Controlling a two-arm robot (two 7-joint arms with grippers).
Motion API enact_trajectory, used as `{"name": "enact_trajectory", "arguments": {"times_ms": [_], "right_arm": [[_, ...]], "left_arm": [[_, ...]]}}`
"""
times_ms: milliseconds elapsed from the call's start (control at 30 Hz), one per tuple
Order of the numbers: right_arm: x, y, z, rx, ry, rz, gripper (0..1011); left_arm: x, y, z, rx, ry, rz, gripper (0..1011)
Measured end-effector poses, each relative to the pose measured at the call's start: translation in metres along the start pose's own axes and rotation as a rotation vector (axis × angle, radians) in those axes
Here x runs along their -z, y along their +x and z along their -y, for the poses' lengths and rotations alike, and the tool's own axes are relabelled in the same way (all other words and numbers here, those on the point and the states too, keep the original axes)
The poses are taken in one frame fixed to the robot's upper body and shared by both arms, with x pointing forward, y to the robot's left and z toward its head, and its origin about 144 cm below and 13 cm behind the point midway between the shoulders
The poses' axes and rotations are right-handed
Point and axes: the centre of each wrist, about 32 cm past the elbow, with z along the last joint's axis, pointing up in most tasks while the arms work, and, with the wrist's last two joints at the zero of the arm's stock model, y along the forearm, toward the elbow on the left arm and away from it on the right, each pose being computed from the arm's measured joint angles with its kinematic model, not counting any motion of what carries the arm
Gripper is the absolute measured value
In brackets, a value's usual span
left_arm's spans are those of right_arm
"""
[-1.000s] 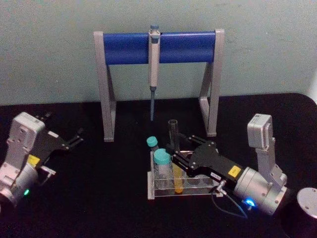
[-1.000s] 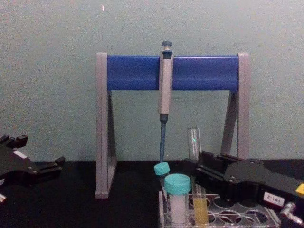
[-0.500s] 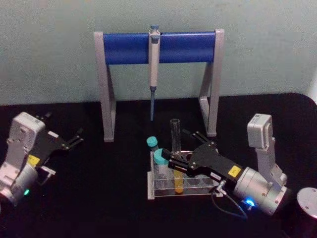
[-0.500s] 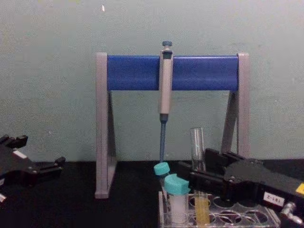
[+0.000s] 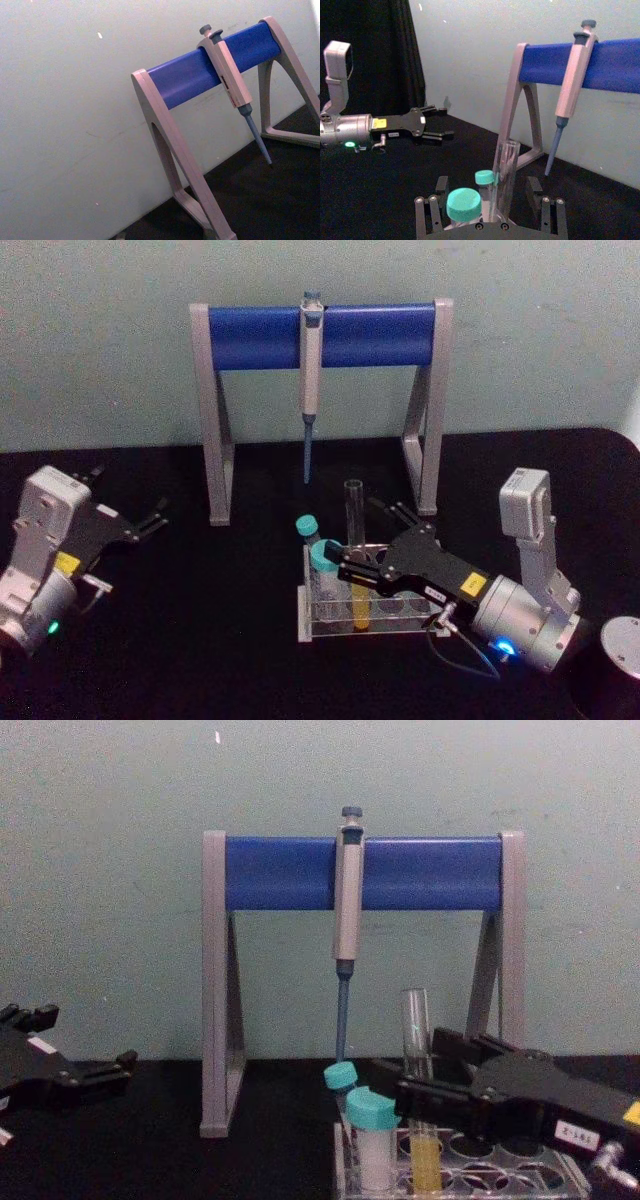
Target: Pick up the test tube from the test tube rack, shake it, then place it back into the test tube rack.
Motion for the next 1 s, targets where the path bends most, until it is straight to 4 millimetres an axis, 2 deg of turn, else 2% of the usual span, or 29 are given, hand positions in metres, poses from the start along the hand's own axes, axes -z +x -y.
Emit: {"name": "enact_trajectory", "arguments": {"times_ms": [367, 467, 600, 767, 900, 1000], "right_arm": [[-0.028, -0.004, 0.006, 0.023, 0.084, 0.067, 1000], [-0.04, -0.006, 0.013, 0.087, 0.125, 0.104, 1000], [-0.048, -0.009, 0.023, 0.165, 0.147, 0.138, 1000], [-0.047, -0.01, 0.036, 0.277, 0.143, 0.172, 1000], [-0.04, -0.012, 0.046, 0.37, 0.117, 0.196, 1000], [-0.028, -0.014, 0.054, 0.449, 0.065, 0.213, 1000]], "left_arm": [[0.0, 0.0, 0.0, 0.0, 0.0, 0.0, 1001], [0.0, 0.0, 0.0, 0.0, 0.0, 0.0, 1001], [0.0, 0.0, 0.0, 0.0, 0.0, 0.0, 1001], [0.0, 0.0, 0.0, 0.0, 0.0, 0.0, 1001], [0.0, 0.0, 0.0, 0.0, 0.0, 0.0, 1001], [0.0, 0.0, 0.0, 0.0, 0.0, 0.0, 1001]]}}
